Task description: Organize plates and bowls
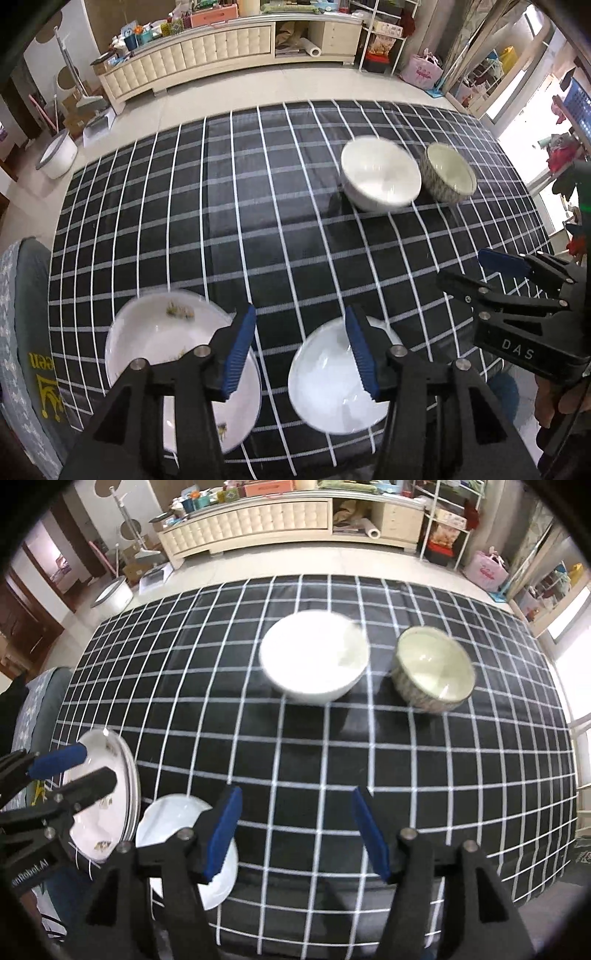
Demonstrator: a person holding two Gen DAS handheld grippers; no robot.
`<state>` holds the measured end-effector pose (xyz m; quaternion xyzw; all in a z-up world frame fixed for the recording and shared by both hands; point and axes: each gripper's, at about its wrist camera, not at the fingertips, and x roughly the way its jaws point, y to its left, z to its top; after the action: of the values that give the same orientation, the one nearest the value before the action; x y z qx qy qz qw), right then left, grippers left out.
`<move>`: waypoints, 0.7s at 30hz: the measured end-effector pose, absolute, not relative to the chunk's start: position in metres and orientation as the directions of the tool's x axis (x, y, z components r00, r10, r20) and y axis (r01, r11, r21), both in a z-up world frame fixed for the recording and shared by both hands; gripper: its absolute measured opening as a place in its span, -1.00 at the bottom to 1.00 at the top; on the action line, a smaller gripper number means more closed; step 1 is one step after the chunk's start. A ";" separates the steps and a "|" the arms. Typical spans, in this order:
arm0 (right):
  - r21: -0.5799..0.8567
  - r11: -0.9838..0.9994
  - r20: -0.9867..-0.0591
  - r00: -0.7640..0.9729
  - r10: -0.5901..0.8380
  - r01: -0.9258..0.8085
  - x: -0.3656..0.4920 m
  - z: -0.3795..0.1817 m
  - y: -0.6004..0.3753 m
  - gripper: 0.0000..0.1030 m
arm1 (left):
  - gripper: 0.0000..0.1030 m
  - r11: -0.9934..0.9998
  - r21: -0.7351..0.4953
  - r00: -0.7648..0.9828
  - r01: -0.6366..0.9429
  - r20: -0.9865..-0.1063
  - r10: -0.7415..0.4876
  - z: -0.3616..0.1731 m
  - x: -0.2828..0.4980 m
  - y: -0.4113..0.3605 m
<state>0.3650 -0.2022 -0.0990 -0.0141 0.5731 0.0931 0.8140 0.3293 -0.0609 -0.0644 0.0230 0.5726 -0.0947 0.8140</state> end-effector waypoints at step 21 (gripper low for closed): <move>0.153 0.981 -0.935 0.304 0.181 -0.115 0.482 -0.115 -0.240 0.29 | 0.09 0.970 -0.053 0.275 0.236 -0.954 -0.119 -0.083 0.464 -0.126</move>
<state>0.4825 -0.2400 -0.1152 0.0285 0.5826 0.0919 0.8070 0.4641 -0.1256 -0.0832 0.0494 0.5918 -0.1114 0.7968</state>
